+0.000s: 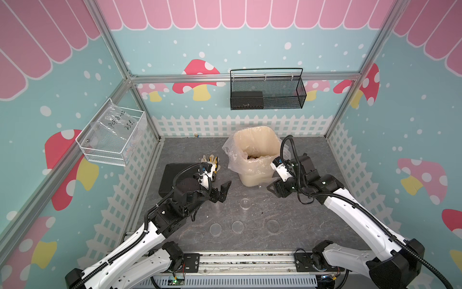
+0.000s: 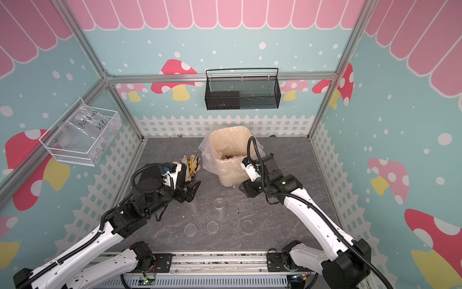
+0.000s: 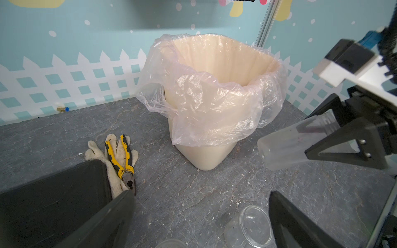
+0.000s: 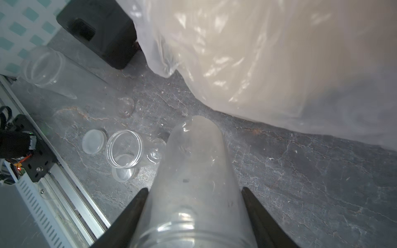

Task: Empty the moldy dried flower tea in the jars
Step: Place the jar at the center of the board.

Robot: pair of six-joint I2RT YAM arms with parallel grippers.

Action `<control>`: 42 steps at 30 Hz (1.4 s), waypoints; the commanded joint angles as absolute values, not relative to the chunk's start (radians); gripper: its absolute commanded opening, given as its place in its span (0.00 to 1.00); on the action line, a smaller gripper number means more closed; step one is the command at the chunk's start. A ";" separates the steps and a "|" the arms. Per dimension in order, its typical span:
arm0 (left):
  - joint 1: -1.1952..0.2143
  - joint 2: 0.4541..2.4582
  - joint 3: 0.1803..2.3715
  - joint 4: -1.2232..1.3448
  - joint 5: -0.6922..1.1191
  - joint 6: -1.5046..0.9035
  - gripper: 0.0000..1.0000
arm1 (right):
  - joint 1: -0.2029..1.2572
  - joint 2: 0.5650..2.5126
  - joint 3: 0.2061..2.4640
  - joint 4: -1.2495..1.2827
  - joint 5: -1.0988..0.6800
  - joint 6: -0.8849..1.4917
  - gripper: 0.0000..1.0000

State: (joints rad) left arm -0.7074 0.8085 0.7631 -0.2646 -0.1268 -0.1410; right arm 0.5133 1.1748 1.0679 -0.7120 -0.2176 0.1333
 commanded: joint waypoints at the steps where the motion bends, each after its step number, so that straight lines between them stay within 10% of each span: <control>1: -0.711 0.796 0.749 -0.253 -0.126 -0.112 1.00 | 0.538 1.203 1.042 -0.756 -0.180 0.085 0.27; 42: -0.713 0.750 0.735 -0.252 -0.126 -0.124 1.00 | 0.641 1.430 1.042 -0.870 -0.027 0.239 0.33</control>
